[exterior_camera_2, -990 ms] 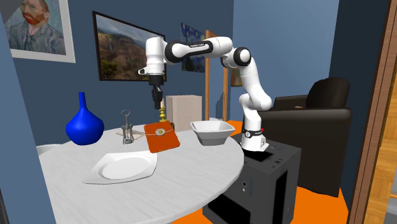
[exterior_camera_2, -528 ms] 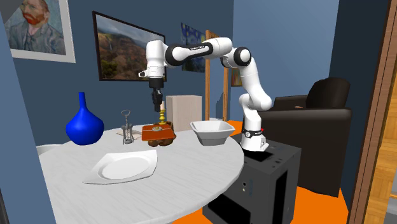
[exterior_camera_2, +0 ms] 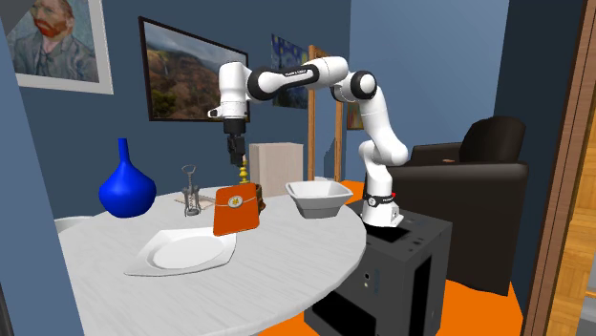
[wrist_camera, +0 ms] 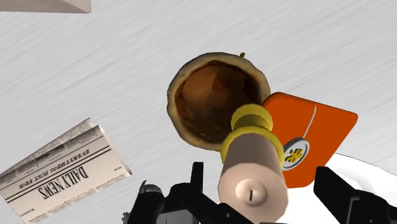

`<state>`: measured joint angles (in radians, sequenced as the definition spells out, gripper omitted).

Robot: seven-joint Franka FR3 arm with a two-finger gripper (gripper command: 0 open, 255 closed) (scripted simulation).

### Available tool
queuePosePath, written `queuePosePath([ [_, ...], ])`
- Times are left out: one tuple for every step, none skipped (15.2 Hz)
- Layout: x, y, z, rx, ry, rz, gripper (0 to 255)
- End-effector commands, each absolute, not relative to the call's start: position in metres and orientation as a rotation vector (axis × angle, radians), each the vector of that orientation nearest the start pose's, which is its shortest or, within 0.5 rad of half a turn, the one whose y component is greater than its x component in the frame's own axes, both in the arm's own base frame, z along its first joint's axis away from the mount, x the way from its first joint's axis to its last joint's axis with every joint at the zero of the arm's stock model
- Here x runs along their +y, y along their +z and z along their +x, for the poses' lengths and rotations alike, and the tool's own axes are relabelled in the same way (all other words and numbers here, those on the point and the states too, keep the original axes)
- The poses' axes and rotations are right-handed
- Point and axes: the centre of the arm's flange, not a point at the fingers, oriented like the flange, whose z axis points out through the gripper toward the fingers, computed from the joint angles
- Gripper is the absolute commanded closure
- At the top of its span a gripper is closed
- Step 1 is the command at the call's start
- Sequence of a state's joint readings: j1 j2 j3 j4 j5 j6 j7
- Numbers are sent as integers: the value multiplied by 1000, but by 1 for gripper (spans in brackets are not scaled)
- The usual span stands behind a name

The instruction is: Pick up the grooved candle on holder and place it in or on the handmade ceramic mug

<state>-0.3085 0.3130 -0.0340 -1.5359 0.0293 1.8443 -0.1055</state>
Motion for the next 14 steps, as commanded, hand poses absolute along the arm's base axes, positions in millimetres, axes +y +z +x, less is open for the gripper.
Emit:
queuePosePath([
  [-215,474,619,379,2,-3100,0],
  [-215,473,618,379,2,-3100,0],
  [-216,487,618,379,2,-3100,0],
  [-216,500,618,379,2,-3100,0],
  [-216,513,618,379,2,-3100,0],
  [-216,523,618,379,2,-3100,0],
  [-216,523,618,379,2,-3100,0],
  [-216,523,617,379,2,-3100,0],
  [-216,523,617,379,2,-3100,0],
  [-216,523,618,379,2,-3100,0],
  [-216,523,618,379,2,-3100,0],
  [-216,523,618,379,2,-3100,0],
  [-216,523,618,379,2,-3100,0],
  [-216,523,618,379,2,-3100,0],
])
